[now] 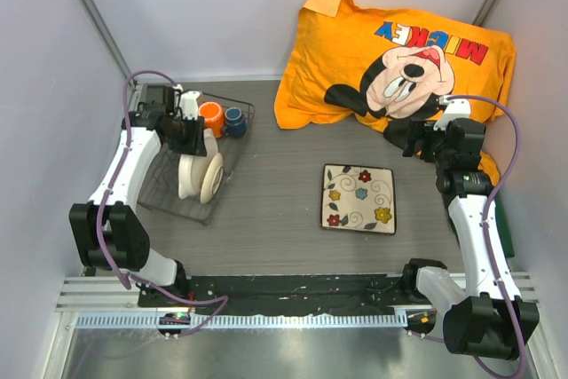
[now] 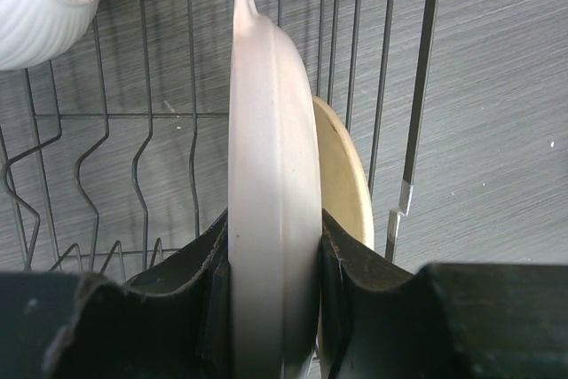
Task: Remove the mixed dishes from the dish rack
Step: Pick up the plate from the dish rack.
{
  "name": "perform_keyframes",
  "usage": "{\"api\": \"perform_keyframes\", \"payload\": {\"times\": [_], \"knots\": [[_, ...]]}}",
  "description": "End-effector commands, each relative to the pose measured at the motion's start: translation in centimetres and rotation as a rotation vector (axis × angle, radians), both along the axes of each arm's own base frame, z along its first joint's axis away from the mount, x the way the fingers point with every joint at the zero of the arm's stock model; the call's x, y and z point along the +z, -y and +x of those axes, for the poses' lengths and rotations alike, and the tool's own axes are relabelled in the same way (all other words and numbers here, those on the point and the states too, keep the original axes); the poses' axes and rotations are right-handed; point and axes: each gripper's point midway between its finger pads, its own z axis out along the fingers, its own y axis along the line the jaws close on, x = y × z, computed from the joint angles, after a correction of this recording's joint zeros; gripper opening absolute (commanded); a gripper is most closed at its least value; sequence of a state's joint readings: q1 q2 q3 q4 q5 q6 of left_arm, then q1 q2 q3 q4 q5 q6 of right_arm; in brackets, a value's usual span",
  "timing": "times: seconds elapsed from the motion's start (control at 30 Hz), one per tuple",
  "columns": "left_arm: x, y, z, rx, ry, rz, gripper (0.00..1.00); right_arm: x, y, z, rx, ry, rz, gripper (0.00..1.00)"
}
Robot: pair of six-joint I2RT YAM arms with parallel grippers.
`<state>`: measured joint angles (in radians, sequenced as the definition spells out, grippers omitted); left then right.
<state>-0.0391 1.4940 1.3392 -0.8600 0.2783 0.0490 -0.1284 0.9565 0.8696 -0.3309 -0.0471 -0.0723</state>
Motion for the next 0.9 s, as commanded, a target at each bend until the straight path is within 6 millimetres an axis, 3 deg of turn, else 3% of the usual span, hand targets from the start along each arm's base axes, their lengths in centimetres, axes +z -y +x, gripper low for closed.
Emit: {"api": "perform_keyframes", "payload": {"times": [0.0,0.43,0.67,0.87], "knots": [[7.5,0.5,4.2,-0.055,0.307,-0.013,0.0,2.0,0.1,0.5,0.006,0.051,-0.007,0.99],[4.0,1.9,4.6,-0.164,0.235,-0.06,0.0,1.8,0.1,0.5,0.009,0.043,-0.01,1.0],[5.6,1.9,4.7,-0.208,0.306,-0.031,0.0,1.7,0.1,0.5,0.009,0.042,-0.009,1.0],[5.9,1.2,4.7,-0.194,0.312,0.006,0.0,1.7,0.1,0.5,0.008,0.04,-0.011,1.0]]}}
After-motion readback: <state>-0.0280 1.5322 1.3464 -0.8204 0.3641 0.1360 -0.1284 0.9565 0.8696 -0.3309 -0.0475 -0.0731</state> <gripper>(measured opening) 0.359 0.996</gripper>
